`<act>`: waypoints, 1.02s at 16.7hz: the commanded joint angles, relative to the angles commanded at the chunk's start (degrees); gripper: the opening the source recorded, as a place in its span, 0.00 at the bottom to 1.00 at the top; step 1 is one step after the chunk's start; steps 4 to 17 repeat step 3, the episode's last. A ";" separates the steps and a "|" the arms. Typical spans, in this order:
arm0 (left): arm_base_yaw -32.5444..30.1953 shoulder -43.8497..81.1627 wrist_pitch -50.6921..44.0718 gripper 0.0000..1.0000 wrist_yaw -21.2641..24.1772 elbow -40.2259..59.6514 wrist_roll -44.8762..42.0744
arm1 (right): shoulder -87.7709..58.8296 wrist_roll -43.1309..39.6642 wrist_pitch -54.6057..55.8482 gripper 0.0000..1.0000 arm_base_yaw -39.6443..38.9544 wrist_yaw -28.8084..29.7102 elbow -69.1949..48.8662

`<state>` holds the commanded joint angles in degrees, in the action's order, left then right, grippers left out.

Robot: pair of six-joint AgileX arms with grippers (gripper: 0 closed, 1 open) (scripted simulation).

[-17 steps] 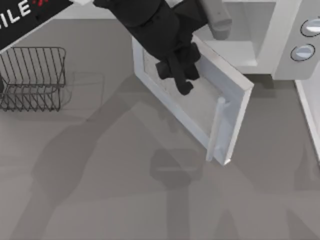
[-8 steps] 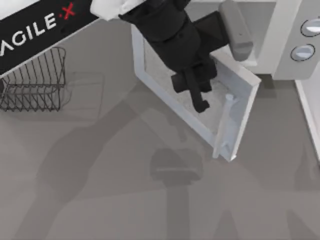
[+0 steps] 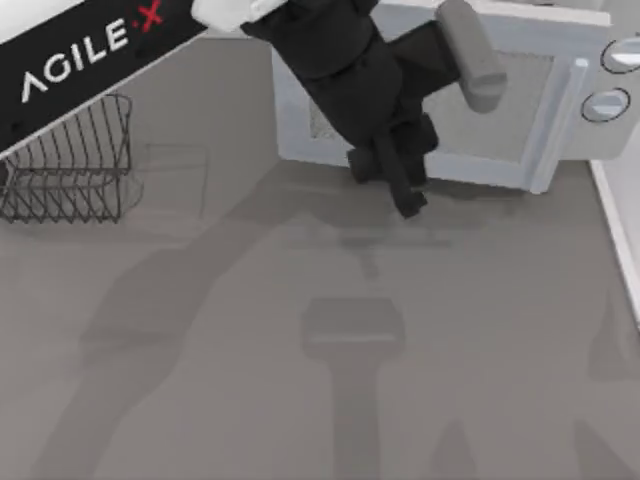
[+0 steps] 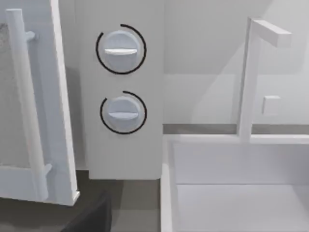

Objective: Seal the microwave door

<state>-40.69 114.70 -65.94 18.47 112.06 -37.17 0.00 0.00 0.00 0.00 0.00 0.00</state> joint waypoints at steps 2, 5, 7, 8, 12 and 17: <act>1.34 -0.51 0.52 0.00 1.20 1.45 0.17 | 0.00 0.00 0.00 1.00 0.00 0.00 0.00; 1.35 -0.51 0.53 0.00 1.21 1.46 0.17 | 0.00 0.00 0.00 1.00 0.00 0.00 0.00; 1.35 -0.51 0.53 0.00 1.21 1.46 0.17 | 0.00 0.00 0.00 1.00 0.00 0.00 0.00; 1.35 -0.51 0.53 0.00 1.21 1.46 0.17 | 0.00 0.00 0.00 1.00 0.00 0.00 0.00; 1.35 -0.51 0.53 0.00 1.21 1.46 0.17 | 0.00 0.00 0.00 1.00 0.00 0.00 0.00; 1.35 -0.51 0.53 0.00 1.21 1.46 0.17 | 0.00 0.00 0.00 1.00 0.00 0.00 0.00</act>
